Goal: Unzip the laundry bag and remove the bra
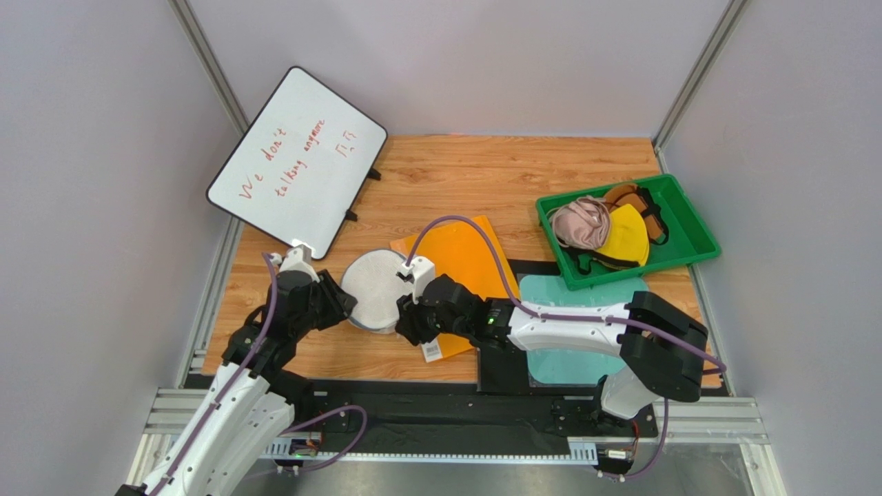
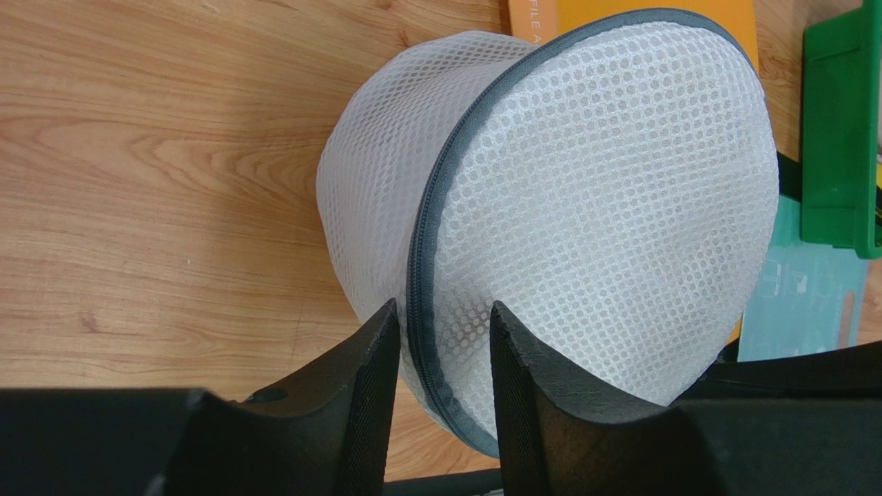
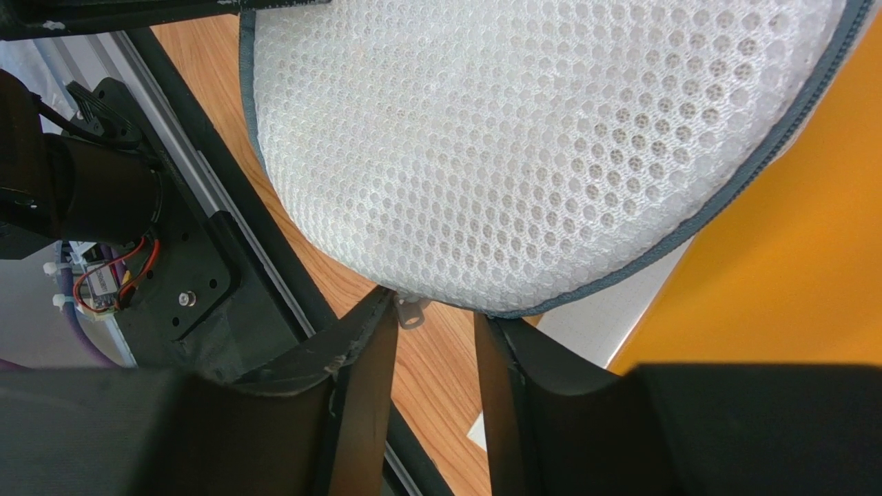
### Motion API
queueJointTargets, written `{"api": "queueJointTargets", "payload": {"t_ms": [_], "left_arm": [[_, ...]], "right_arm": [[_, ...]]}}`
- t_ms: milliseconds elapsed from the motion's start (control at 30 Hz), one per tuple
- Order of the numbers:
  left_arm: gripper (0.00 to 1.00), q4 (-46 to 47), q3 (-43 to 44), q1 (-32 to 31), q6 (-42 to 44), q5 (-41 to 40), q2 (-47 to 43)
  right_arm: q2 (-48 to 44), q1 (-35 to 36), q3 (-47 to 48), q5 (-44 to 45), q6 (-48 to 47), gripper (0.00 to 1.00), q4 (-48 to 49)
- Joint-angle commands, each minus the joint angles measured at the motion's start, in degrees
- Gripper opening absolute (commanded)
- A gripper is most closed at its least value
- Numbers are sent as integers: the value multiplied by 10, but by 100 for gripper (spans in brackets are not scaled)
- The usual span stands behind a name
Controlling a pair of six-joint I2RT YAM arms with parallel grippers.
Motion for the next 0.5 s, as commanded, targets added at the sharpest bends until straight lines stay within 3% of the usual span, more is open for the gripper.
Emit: {"api": "queueJointTargets", "payload": {"t_ms": [0, 67, 167, 233, 333, 467], "left_arm": [[43, 15, 2, 3, 0, -5, 3], [40, 14, 3, 3, 2, -6, 3], [33, 12, 4, 3, 3, -10, 3], [31, 10, 5, 3, 5, -13, 3], [24, 9, 9, 3, 9, -20, 4], [4, 4, 24, 3, 23, -33, 19]], "right_arm": [[6, 3, 25, 15, -14, 34, 25], [11, 4, 28, 13, -14, 32, 26], [12, 3, 29, 10, -13, 22, 25], [10, 3, 29, 11, -11, 10, 21], [2, 3, 28, 15, -12, 7, 12], [-15, 3, 22, 18, -13, 6, -7]]}}
